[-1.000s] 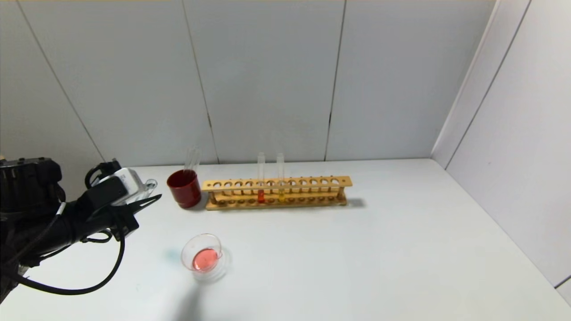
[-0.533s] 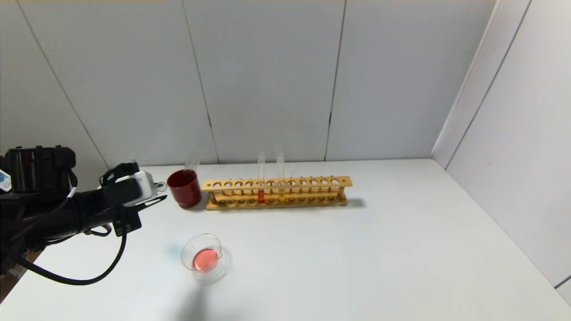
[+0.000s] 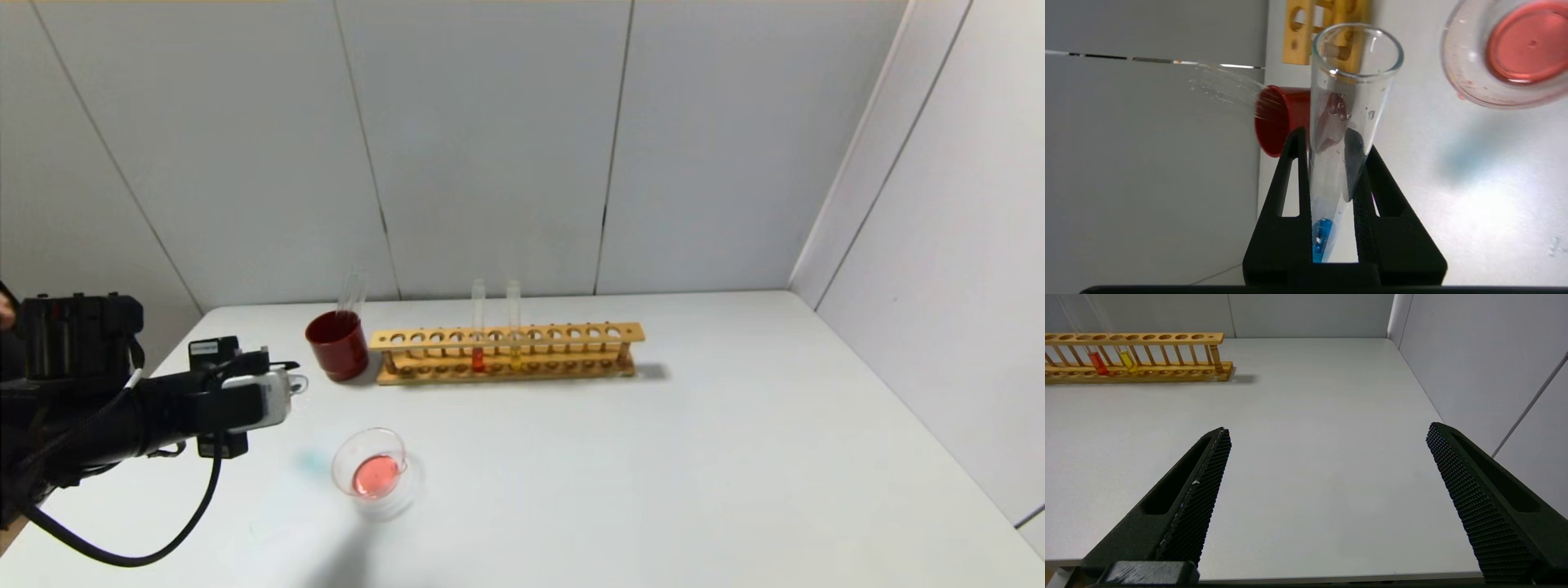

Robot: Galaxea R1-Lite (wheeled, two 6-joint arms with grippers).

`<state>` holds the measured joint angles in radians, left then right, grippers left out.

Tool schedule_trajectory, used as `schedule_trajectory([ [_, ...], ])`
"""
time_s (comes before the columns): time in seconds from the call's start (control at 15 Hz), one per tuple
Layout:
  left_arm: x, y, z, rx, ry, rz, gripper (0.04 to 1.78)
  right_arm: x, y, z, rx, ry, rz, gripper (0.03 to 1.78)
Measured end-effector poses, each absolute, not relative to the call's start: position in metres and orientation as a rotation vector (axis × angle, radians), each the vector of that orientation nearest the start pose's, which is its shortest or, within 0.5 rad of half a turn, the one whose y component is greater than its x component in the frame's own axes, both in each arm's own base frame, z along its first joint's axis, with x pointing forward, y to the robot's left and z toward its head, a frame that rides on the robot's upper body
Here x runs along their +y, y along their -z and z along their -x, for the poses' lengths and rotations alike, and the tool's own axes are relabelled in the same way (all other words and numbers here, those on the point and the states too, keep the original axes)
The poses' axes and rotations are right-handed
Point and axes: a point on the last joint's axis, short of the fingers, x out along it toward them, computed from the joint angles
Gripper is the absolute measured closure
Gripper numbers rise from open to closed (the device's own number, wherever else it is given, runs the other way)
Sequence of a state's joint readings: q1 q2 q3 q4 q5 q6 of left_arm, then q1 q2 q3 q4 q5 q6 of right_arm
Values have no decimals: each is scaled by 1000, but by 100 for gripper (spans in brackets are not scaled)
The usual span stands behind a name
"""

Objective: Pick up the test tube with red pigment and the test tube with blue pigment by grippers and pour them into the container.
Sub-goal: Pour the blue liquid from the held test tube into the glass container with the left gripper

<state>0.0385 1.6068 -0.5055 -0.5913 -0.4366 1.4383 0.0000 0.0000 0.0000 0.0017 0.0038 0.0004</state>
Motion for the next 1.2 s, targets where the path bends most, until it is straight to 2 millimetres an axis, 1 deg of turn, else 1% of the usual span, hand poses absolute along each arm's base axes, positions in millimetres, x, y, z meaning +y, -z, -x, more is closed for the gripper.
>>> schedule_trajectory([
  [0.13,0,-122,-240,146,689,-1279,149,0,-75,23,2,-4,0,6],
  [0.33,0,-115,-241,152,712,-1336,149,0,-75,23,2,-4,0,6],
  [0.53,3,-109,-250,118,698,-1408,149,0,-75,23,2,-4,0,6],
  [0.73,8,-105,-260,86,671,-1443,149,0,-75,23,2,-4,-1,6],
  [0.93,8,-96,-264,100,687,-1443,149,0,-75,23,2,-4,-1,6],
  [1.2,6,-87,-271,91,726,-1500,149,0,-75,23,2,-4,-1,6],
])
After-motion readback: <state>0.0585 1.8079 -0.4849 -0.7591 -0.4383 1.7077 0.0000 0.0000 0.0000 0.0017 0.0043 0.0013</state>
